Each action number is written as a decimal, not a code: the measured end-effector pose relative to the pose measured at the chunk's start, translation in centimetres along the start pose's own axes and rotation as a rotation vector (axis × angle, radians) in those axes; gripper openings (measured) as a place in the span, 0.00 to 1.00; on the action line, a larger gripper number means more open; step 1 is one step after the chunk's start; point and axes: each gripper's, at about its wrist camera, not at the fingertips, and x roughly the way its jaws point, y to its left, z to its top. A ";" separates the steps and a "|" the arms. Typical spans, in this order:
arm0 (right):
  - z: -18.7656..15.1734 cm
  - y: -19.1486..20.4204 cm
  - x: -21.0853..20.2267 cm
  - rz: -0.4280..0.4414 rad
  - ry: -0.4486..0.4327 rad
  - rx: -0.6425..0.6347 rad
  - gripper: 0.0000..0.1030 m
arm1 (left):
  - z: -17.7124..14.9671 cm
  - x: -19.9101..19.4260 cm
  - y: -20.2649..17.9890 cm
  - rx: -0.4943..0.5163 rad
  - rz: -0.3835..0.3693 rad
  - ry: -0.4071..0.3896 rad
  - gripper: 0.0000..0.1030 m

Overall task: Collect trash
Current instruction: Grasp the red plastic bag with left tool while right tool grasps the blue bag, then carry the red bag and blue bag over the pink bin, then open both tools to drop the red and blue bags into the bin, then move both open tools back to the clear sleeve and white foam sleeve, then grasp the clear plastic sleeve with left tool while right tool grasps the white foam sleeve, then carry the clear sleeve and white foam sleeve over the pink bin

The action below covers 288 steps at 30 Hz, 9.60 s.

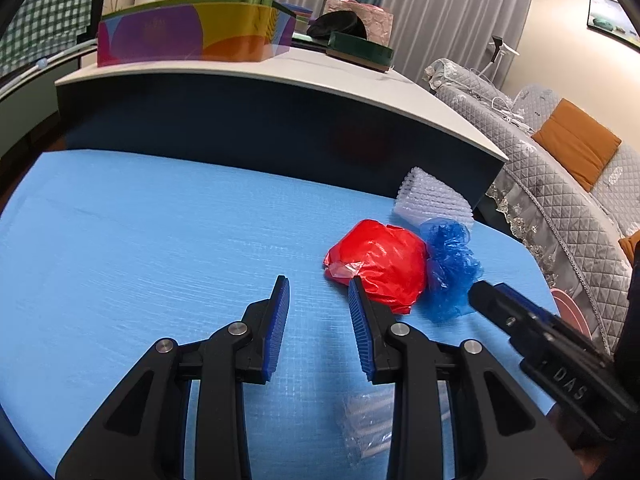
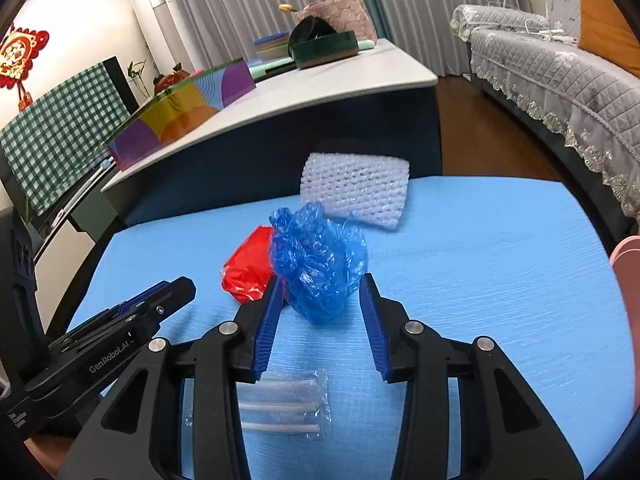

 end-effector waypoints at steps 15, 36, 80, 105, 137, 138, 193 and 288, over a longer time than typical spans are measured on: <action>0.2 -0.9 -1.9 0.008 -0.050 -0.037 0.01 | 0.0 3.6 -1.6 -0.111 -0.111 0.100 0.46; 0.2 -4.0 -8.2 -0.081 -0.112 0.029 0.01 | 0.5 -1.6 -5.2 0.089 -0.010 -0.010 0.11; -0.7 -6.8 -19.9 -0.238 -0.266 0.042 0.01 | -1.6 -9.0 -10.4 0.264 -0.034 -0.111 0.11; -1.1 -10.7 -20.9 -0.303 -0.276 0.095 0.01 | -2.7 -7.7 -14.9 0.320 -0.084 -0.105 0.11; -3.1 -19.9 -21.4 -0.465 -0.244 0.225 0.01 | -5.1 -4.5 -24.9 0.408 -0.245 -0.092 0.11; -3.1 -20.2 -21.4 -0.470 -0.244 0.229 0.01 | -5.2 -4.3 -25.2 0.411 -0.253 -0.091 0.11; -1.5 -17.2 -19.8 -0.419 -0.253 0.274 0.38 | -3.5 -5.1 -19.9 0.328 -0.269 -0.064 0.38; 3.6 -2.2 -1.2 0.000 0.010 -0.073 0.05 | 0.2 -1.0 -0.9 -0.007 0.100 -0.036 0.01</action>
